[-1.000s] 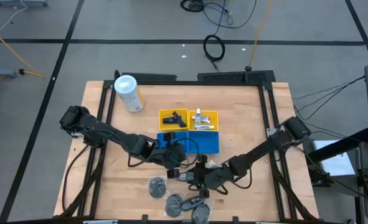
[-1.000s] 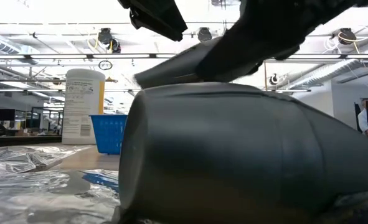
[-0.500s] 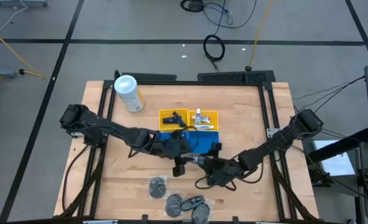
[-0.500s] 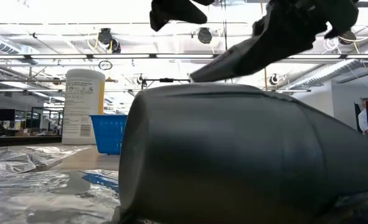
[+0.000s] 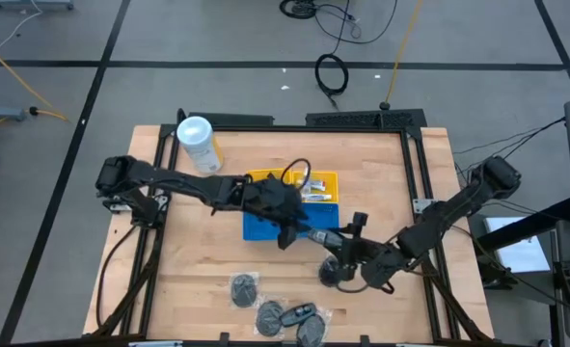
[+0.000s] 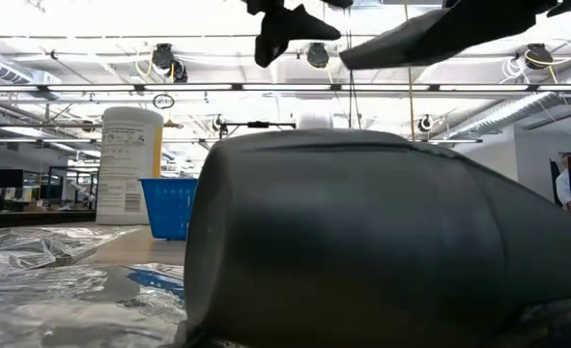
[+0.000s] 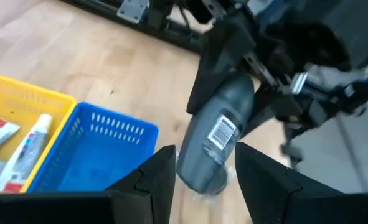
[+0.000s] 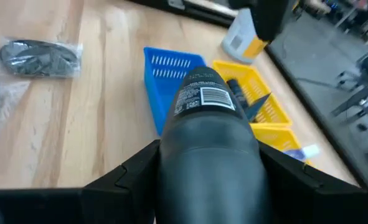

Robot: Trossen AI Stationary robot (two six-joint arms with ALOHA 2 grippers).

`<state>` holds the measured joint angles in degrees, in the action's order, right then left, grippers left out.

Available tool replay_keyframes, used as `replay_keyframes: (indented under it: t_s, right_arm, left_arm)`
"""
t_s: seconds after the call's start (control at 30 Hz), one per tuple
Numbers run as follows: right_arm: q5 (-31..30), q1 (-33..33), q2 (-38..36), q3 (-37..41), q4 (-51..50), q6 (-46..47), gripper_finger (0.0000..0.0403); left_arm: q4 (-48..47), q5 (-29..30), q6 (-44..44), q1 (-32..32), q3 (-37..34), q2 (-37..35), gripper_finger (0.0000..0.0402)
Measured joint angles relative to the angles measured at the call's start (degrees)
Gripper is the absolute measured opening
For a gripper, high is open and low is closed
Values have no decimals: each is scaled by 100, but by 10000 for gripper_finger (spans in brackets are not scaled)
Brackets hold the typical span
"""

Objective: Pick & Place Travel size toiletries
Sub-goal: Put the top deodorant into the left blue bin

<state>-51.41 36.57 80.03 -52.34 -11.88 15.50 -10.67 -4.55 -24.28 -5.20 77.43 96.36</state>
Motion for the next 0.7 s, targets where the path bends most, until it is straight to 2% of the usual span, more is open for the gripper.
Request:
replay_keyframes:
  t_s: [0.13,0.43,0.7]
  right_arm:
    - [-375,79,-90,0,24,-215,202]
    - [-598,105,-385,0,209,-640,202]
    - [-823,105,-452,1,1002,-1640,202]
  left_arm:
    - [273,-352,-223,136,0,0,161]
    - [423,-305,-325,169,0,0,161]
    - [688,-297,-307,183,-2,0,161]
